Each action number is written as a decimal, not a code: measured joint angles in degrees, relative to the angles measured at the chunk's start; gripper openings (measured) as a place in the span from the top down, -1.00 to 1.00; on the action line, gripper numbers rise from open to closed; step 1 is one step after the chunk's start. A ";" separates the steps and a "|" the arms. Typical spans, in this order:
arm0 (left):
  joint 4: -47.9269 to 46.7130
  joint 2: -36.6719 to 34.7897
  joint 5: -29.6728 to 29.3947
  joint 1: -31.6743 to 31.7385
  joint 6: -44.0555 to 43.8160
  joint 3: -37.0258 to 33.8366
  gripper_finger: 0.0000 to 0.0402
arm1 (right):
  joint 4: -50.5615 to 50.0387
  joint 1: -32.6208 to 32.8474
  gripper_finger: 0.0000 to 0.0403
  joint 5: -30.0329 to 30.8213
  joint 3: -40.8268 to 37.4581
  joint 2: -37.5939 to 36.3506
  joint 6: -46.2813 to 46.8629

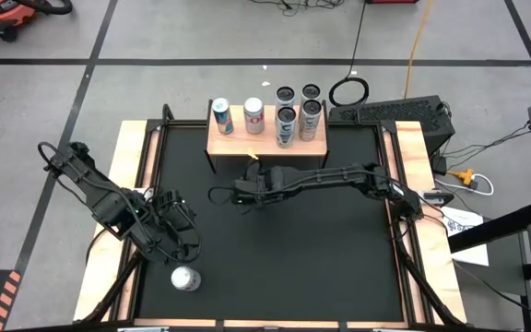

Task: Place canned beverage on shelf
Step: Put the blue soda can on the shelf aligned with the other blue soda can

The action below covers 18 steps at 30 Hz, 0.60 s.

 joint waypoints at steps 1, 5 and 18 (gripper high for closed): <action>0.00 0.00 0.00 0.00 0.00 0.00 -0.96 | 0.18 0.01 -0.01 -0.01 0.00 0.02 -0.75; -0.02 0.00 0.03 0.00 0.02 0.00 -0.96 | 2.08 0.02 -0.03 0.00 -0.02 0.11 -3.52; -0.23 0.02 0.24 0.00 0.21 0.00 -0.96 | 7.03 0.00 -0.33 -0.20 -0.09 2.51 -8.55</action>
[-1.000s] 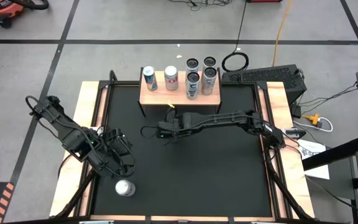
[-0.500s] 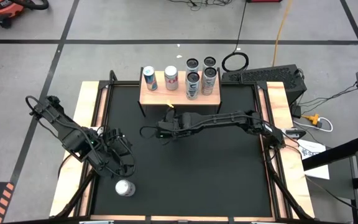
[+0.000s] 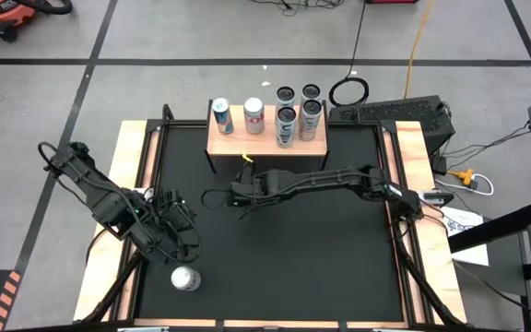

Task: Place canned beverage on shelf
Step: Put the blue soda can on the shelf aligned with the other blue soda can

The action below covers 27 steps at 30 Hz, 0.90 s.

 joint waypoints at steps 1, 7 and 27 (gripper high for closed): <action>0.01 0.00 0.00 0.00 0.53 0.00 -0.96 | -0.02 0.00 -0.33 0.02 0.00 0.08 -0.42; 0.00 0.00 0.00 0.00 1.30 0.00 -0.96 | 1.02 0.02 -0.34 -0.01 0.00 -0.24 -3.64; 0.11 0.00 -0.02 -0.02 0.95 0.00 -0.96 | -4.34 0.62 -0.34 -0.24 0.02 -3.13 -10.25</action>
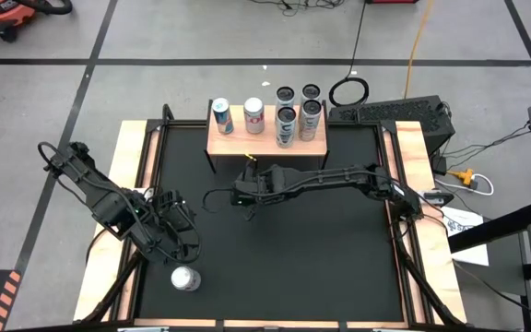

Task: Place canned beverage on shelf
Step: Put the blue soda can on the shelf aligned with the other blue soda can

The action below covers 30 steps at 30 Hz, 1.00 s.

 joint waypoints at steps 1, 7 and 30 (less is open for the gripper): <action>0.02 0.00 0.00 0.02 0.00 0.00 -0.96 | -0.44 0.10 -0.34 0.00 0.00 -0.12 -1.08; 0.10 0.00 0.00 0.00 0.00 0.00 -0.96 | -2.72 0.19 -0.34 -5.22 0.02 -1.20 -6.88; 0.14 0.00 -0.04 -0.01 0.00 0.00 -0.96 | -7.62 -2.64 0.21 1.97 0.07 -2.47 -7.12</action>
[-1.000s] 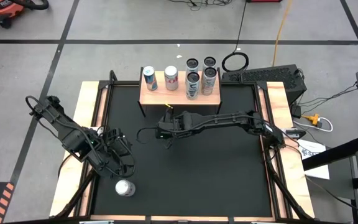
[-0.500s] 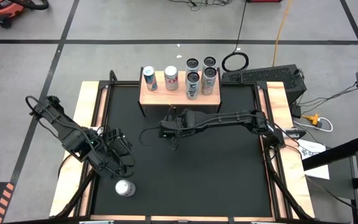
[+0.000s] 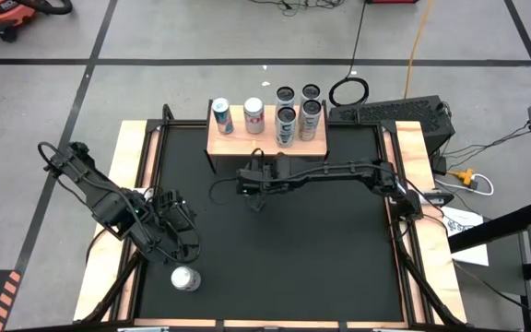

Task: Place canned beverage on shelf
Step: Put the blue soda can on the shelf aligned with the other blue soda can

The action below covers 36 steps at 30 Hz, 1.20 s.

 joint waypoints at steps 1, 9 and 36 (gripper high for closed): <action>0.00 0.00 0.02 0.01 0.00 0.00 -0.96 | 0.01 -0.10 0.26 -0.01 0.00 0.00 0.01; -0.02 0.00 0.00 0.01 0.00 0.02 -0.96 | 2.53 -0.89 0.61 -0.15 -0.04 0.37 -0.69; -0.20 0.02 0.00 0.00 0.35 0.02 -0.96 | 5.60 -1.02 0.91 -3.41 -0.09 2.01 0.12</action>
